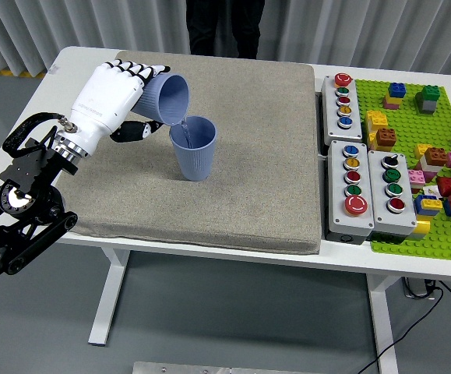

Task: Pick cup pour cup place

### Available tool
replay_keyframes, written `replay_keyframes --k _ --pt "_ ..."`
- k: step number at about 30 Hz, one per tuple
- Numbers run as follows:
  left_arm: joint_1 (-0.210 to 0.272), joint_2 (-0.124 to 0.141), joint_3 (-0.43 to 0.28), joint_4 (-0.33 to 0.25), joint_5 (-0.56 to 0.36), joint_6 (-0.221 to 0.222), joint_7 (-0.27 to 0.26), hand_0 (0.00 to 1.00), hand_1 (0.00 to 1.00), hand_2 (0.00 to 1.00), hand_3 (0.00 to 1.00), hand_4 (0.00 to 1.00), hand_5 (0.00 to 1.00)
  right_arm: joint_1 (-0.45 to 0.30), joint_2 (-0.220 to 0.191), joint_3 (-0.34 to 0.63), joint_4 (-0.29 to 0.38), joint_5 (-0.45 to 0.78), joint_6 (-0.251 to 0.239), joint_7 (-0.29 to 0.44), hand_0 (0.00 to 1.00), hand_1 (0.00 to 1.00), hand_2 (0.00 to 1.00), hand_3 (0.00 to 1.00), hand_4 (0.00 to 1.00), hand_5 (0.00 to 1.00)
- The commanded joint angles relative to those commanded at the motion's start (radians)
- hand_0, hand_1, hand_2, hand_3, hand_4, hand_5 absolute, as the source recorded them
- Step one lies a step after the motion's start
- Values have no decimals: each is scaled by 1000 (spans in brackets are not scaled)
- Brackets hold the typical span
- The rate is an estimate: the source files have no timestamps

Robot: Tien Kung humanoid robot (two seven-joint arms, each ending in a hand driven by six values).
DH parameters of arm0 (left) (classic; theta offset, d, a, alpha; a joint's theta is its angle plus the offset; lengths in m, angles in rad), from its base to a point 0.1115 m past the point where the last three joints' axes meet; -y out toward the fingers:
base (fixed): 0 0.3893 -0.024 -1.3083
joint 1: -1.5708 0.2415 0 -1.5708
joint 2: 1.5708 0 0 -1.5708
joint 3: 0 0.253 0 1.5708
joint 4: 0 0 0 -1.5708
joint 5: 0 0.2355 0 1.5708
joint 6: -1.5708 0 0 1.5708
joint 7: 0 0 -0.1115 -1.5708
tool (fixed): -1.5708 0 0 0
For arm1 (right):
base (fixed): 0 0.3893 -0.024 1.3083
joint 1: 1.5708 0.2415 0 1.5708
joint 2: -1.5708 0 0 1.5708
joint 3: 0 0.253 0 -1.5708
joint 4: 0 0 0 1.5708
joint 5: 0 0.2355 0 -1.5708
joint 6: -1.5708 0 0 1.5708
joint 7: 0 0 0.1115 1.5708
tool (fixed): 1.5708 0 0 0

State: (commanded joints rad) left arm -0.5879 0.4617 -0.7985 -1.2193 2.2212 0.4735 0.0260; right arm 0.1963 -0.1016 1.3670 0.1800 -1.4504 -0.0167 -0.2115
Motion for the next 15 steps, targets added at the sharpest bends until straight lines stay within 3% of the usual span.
replay_keyframes --k 15 --pt "-14 12 26 -1 9 14 6 589 553 572 615 662 170 0 1 -1 0 2 0 -1 690 660 584 592 2 75"
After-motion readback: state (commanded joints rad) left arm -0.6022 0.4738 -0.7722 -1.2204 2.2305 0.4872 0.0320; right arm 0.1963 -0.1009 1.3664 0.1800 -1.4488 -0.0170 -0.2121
